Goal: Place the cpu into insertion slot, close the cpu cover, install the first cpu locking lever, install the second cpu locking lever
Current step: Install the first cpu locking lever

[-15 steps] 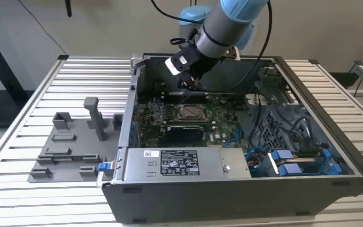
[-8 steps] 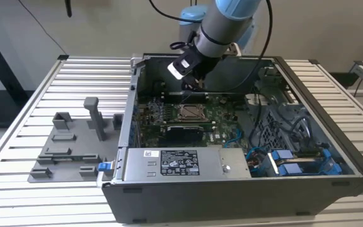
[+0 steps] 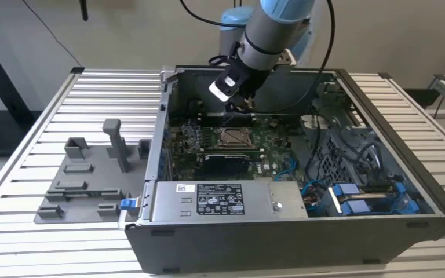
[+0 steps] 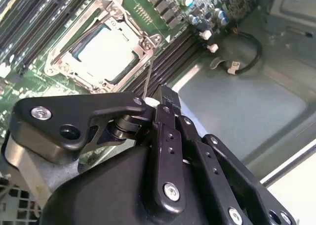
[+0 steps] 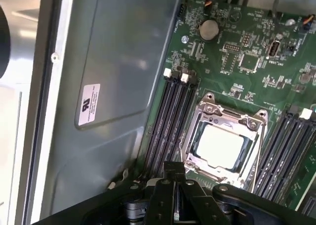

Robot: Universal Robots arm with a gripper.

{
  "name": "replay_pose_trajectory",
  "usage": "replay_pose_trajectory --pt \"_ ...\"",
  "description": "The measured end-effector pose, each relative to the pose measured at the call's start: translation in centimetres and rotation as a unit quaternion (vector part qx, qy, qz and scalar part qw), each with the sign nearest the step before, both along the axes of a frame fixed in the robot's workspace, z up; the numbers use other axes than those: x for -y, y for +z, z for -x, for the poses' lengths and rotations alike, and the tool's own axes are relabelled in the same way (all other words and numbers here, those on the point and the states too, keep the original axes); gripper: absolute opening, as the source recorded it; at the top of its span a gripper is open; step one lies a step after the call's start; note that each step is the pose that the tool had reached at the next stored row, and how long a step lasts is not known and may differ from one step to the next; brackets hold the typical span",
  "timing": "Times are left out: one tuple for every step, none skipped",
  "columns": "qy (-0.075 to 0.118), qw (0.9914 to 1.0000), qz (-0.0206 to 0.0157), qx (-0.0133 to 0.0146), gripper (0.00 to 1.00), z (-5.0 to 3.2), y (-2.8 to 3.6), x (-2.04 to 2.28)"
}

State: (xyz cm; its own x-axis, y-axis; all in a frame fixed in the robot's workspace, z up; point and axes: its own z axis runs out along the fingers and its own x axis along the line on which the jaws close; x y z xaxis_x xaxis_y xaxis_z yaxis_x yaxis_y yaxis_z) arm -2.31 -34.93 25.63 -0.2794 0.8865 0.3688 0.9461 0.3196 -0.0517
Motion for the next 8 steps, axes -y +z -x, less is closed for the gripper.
replay_pose_trajectory --pt "0.007 0.99997 -0.0014 0.0015 0.11 0.0 0.0 0.0" --pt "0.014 0.99989 -0.003 0.0029 0.11 0.0 -0.01 0.0" --pt "0.022 0.99975 -0.0046 0.0042 0.11 0.0 -0.02 -0.01" --pt "0.029 0.99955 -0.006 0.0055 0.11 0.0 -0.02 -0.01" --pt "0.036 0.9993 -0.0074 0.0067 0.11 0.0 -0.03 -0.01" --pt "0.043 0.999 -0.0088 0.0078 0.11 0.0 -0.03 -0.01" --pt "0.05 0.99864 -0.0101 0.0086 0.11 0.0 -0.03 -0.01" --pt "0.058 0.99822 -0.0116 0.0092 0.11 0.0 -0.03 -0.01"
